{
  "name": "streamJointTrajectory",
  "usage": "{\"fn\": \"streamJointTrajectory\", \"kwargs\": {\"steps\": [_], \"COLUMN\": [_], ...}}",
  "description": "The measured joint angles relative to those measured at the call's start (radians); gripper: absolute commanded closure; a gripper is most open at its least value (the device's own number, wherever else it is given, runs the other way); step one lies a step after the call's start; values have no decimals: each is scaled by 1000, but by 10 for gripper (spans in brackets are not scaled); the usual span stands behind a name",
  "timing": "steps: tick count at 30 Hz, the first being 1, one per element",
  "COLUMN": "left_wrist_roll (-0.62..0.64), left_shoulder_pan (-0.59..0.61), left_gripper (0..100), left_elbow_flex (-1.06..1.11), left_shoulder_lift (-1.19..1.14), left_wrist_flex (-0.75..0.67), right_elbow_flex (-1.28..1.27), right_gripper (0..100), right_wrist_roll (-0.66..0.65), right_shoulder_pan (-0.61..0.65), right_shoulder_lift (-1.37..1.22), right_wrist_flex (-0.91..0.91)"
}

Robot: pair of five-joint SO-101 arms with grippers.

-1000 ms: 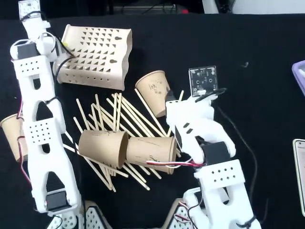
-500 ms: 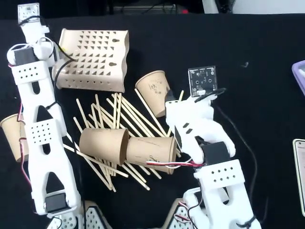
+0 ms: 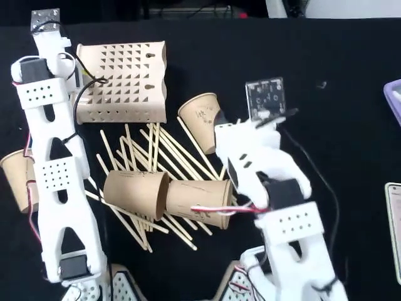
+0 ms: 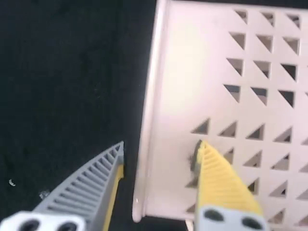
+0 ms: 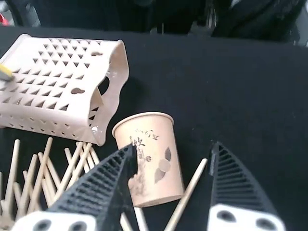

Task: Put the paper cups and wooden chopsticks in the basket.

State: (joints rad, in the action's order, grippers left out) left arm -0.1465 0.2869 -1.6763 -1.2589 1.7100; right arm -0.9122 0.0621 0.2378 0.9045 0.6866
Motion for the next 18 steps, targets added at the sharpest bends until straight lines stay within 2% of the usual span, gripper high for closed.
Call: {"fn": "streamJointTrajectory", "kwargs": {"steps": [9, 15, 18], "left_wrist_roll": [-6, 0, 12], "left_shoulder_pan": [-20, -54, -97], "left_gripper": [755, 755, 755], "left_elbow_flex": [0, 2, 2], "left_shoulder_lift": [0, 11, 14], "left_wrist_flex": [3, 5, 11], "right_elbow_flex": [129, 192, 190], "right_gripper": [758, 758, 758], "right_wrist_roll": [0, 0, 60], "right_shoulder_pan": [143, 192, 198], "right_shoulder_lift": [-402, -528, -560], "right_wrist_flex": [-87, -161, -219]}}
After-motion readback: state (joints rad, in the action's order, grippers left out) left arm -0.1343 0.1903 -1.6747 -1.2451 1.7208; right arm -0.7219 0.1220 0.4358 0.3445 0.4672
